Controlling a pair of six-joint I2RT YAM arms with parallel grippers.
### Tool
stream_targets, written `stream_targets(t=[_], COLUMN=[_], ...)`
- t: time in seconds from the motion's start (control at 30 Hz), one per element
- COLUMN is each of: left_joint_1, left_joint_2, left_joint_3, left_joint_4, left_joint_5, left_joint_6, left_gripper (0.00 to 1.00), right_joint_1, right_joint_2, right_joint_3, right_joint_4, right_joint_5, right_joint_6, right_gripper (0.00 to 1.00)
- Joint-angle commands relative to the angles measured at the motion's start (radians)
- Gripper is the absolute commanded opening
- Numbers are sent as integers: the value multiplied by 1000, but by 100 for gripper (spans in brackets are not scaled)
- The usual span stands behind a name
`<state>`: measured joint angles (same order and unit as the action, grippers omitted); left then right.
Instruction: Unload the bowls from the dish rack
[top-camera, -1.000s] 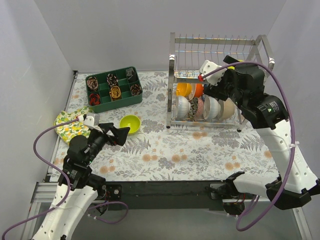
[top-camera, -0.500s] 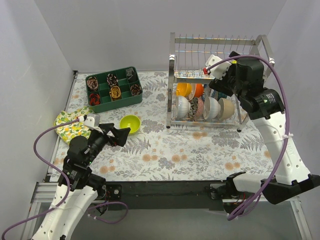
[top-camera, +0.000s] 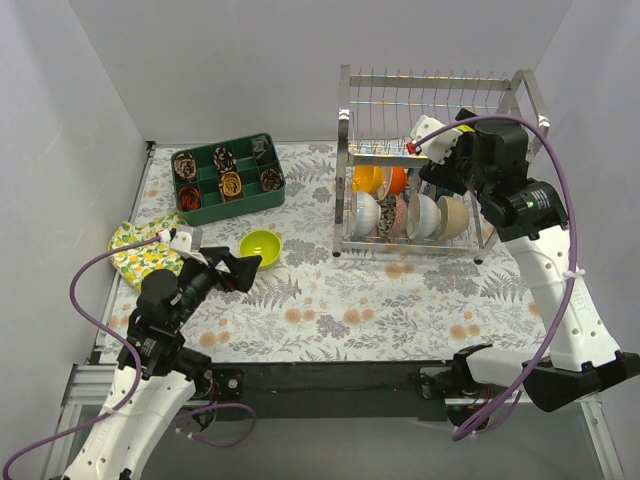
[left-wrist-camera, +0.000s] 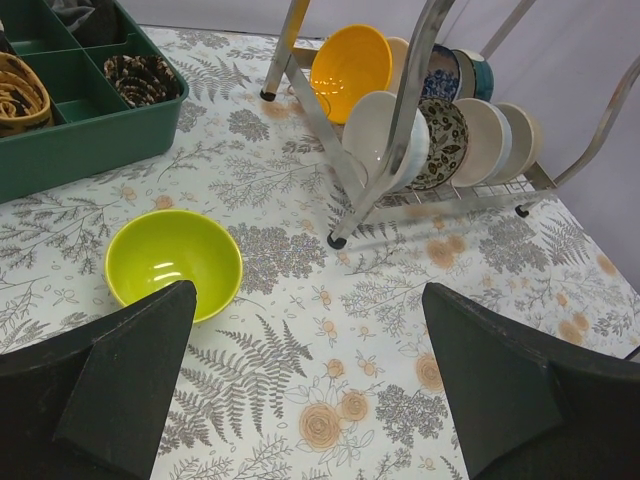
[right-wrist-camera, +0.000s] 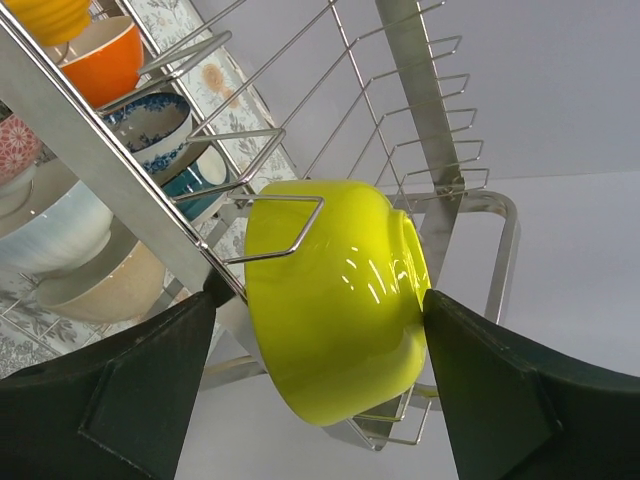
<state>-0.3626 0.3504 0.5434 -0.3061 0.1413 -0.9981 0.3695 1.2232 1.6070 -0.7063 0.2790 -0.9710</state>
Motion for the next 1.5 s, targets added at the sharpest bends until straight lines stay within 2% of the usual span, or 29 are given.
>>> stream_targets(t=[0.0,0.3,0.37,0.47,0.53,0.67,0.7,1.0,1.47], left_joint_1=[-3,-4,-4,-2,-2,-3,-2,-3,-4], left_joint_2=[10,19,22,24,27,30,30,42,73], left_joint_3=[-13,-14,-13,-13,-13,-13,-14,-14,-14], left_joint_4=[1,1,1,1,1,1,2,1,2], left_joint_5=[14,21,26,30,32,34,35,37,37], left_joint_6=[13,13,13,12,12,12,12,12,10], left_gripper=[98,98,98,98,98,98,98,98,98], right_joint_1=[-12,-12,-12,-12,-12,-12,-12,-14,-12], right_joint_2=[7,-11,-21,-31,-37,-37,-34,-25,-79], right_joint_3=[-9,18,10,-5,-10,-2,1,45,22], right_joint_4=[54,59,57,70,76,99,103,152,254], right_joint_5=[12,-3,-9,2,3,6,8,-26,-52], right_joint_6=[-57,-66,-67,-72,-71,-67,-60,-44,-83], right_gripper=[86,60,59,52,42,33,26,3,1])
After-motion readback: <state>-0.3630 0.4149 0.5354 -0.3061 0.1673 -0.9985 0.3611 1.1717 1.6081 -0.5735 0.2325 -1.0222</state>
